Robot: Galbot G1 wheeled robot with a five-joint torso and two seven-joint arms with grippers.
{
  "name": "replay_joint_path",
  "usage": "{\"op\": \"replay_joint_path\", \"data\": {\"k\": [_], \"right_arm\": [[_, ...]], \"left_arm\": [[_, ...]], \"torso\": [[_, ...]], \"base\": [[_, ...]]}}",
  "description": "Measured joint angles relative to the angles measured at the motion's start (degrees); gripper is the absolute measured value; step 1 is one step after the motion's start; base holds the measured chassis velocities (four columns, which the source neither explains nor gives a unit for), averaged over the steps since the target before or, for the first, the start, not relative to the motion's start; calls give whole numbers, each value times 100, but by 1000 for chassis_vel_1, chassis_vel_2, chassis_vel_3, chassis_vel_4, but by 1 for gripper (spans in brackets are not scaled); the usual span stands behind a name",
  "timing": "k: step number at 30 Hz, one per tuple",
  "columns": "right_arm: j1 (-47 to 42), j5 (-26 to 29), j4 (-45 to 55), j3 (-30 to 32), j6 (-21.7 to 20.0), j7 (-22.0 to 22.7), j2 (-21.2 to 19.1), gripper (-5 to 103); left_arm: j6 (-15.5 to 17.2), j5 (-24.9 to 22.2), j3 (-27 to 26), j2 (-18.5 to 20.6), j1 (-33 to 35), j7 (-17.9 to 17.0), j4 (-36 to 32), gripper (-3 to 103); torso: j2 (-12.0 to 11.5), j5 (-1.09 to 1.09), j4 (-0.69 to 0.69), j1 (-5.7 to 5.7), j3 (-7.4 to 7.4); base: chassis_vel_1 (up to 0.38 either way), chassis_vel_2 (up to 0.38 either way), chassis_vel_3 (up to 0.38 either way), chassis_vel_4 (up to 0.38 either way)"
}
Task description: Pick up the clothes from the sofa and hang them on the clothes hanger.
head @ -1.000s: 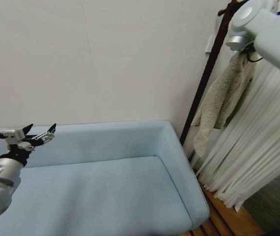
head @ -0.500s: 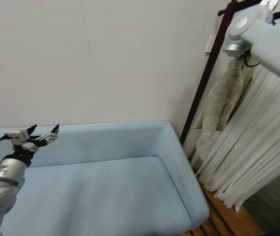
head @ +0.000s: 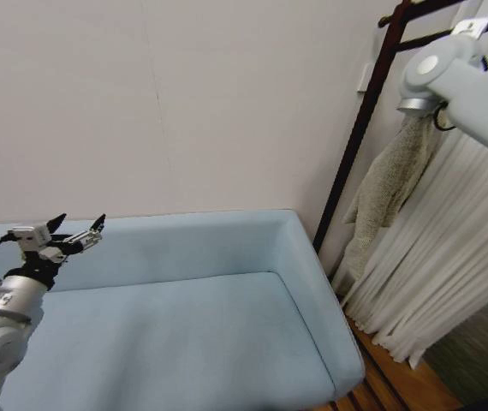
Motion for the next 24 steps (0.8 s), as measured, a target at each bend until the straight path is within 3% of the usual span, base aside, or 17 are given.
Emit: {"op": "replay_joint_path", "data": {"k": [1,4,6,8,11,14,15,17,18,20,24], "right_arm": [[0,0,0,0,0,0,0,62],[-55,-49,459,81,-67,-67,-311,79],[-85,-75,606,120,-77,-84,-419,79],[-207,-115,1093,304,-81,-105,-770,94],[-280,-94,1439,430,-102,-145,-1044,98],[-847,-256,2183,1013,-196,-497,-1776,100],[-847,-256,2183,1013,-196,-497,-1776,100],[-1188,-439,2504,1282,-205,-720,-2094,100],[-1450,-666,2930,1408,-161,-1063,-2440,100],[-1573,-843,3233,1445,-126,-1302,-2676,100],[-1811,-1520,4184,1506,18,-2169,-3613,100]], "left_arm": [[0,0,0,0,0,0,0,100],[-2,4,1,-3,29,1,-19,100],[-4,6,2,-7,46,1,-28,100],[-13,17,-22,-16,97,1,-45,100],[-17,22,-59,-21,136,2,-56,100],[-33,25,-143,-49,229,10,-89,100],[-33,25,-143,-49,229,10,-89,100],[-40,26,-154,-61,257,11,-97,100],[-52,25,-155,-70,285,12,-103,100],[-69,23,-155,-74,308,21,-109,100],[-135,21,-148,-96,413,19,-109,100]], "torso": [[0,0,0,0,0],[0,-2,0,0,0],[0,-2,1,0,0],[0,-1,2,0,1],[0,-1,2,0,0],[0,-1,2,0,0],[0,-1,2,0,0],[0,1,1,0,0],[0,3,-2,0,0],[0,2,1,0,0],[0,-1,0,0,-1]], "base": [[0,0,0,0],[0,0,0,0],[0,0,0,0],[0,0,0,0],[0,0,0,0],[0,0,0,0],[0,0,0,0],[0,0,0,0],[0,0,0,0],[0,0,0,0],[0,0,0,0]]}}
